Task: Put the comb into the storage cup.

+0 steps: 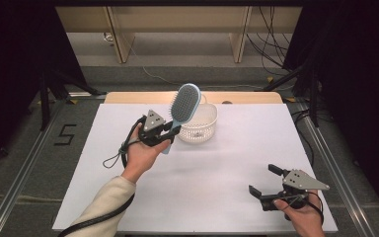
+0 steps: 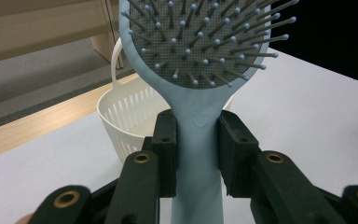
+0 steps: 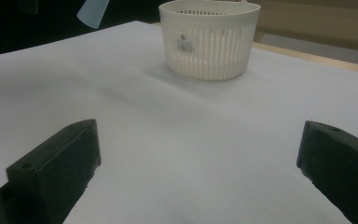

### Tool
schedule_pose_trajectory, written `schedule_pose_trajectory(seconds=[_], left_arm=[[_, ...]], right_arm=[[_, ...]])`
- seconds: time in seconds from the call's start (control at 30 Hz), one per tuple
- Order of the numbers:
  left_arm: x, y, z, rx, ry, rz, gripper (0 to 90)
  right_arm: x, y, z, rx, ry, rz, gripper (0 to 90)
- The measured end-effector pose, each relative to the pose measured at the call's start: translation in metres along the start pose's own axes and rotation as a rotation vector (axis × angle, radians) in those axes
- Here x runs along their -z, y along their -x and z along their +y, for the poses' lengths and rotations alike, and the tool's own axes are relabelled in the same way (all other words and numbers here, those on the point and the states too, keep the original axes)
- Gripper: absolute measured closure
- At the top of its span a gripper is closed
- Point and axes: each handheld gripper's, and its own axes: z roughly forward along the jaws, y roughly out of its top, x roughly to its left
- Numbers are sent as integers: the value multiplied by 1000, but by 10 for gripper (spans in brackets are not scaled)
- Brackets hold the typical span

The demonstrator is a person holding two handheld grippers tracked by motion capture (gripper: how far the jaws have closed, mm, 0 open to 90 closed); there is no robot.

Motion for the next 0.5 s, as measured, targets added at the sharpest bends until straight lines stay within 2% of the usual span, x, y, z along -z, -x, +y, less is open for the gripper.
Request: schedule_pose_trajectory(seconds=[0.5], left_arm=[[1,-3,1,9,8,9,700]], right_arm=[[0,0,0,-3,4,0,2]])
